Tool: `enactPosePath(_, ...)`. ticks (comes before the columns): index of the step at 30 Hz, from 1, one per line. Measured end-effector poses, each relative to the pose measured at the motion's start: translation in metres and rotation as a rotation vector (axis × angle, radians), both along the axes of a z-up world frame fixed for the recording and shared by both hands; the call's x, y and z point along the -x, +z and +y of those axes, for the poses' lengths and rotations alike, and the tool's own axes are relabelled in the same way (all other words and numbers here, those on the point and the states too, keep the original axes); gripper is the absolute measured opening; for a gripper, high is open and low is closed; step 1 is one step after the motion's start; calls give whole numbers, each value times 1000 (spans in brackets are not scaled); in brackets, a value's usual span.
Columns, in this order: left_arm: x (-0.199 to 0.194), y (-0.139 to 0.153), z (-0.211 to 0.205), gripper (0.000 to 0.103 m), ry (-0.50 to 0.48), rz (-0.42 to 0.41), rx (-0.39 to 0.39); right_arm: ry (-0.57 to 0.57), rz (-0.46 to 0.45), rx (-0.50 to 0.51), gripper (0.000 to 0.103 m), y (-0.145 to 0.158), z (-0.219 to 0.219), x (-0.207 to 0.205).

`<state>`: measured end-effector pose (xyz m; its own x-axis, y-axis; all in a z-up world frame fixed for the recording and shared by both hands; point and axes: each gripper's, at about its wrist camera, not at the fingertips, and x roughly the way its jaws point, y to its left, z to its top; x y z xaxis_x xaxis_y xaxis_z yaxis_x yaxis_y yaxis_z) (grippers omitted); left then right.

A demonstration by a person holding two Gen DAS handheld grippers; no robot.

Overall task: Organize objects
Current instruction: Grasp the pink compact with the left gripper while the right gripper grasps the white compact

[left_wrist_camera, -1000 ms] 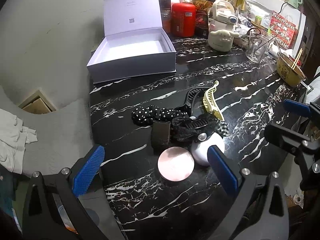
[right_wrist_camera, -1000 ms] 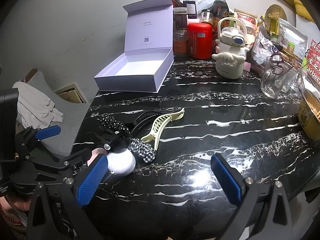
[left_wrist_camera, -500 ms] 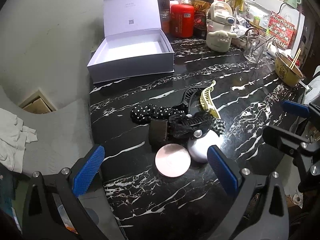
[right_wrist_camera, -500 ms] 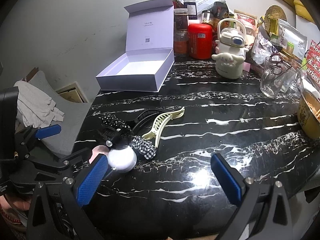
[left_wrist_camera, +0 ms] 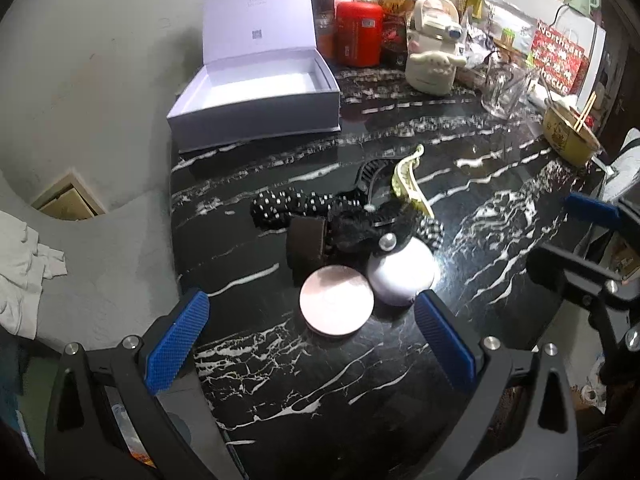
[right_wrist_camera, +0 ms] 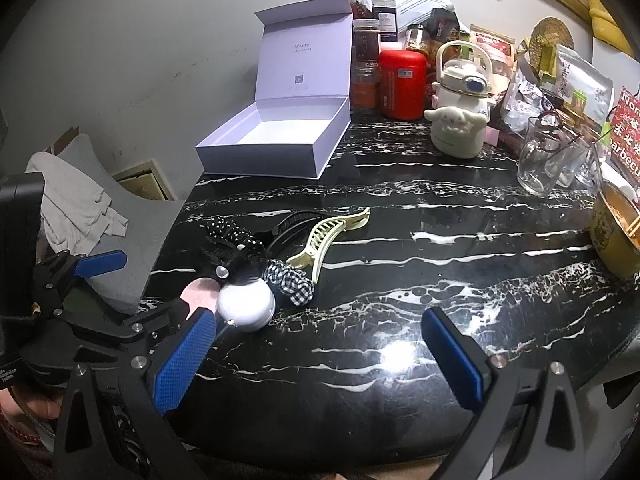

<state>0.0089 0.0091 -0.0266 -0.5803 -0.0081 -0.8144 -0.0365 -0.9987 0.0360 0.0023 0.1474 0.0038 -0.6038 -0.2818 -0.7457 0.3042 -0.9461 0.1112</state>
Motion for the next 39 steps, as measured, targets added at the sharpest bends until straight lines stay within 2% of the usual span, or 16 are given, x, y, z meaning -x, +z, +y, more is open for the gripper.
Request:
enactPosePath(14, 9, -32, -6, 103, -22, -79, -36, 51, -79, -28, 103, -33, -11, 18)
enactPosePath(21, 15, -45, -5, 92, -44, -98, -10, 91, -109, -3, 103, -42, -16, 24)
enactPosePath(25, 18, -47, -9, 87, -62, -100, -62, 120, -118, 12, 99, -44, -21, 27)
enactPosePath(29, 23, -50, -7, 87, -72, -111, -80, 152, -149, 24, 89, -48, -27, 30)
enactPosePath(32, 27, -53, -6, 87, -89, -117, -99, 169, -150, 28, 87, -48, -29, 31)
enactPosePath(35, 29, -53, -3, 82, -109, -99, -93, 175, -151, 27, 87, -48, -31, 33)
enactPosePath(37, 28, -51, -3, 69, -120, -86, -93, 184, -155, 35, 86, -48, -32, 34)
enactPosePath(39, 28, -50, -5, 64, -118, -83, -93, 192, -161, 40, 86, -49, -35, 36)
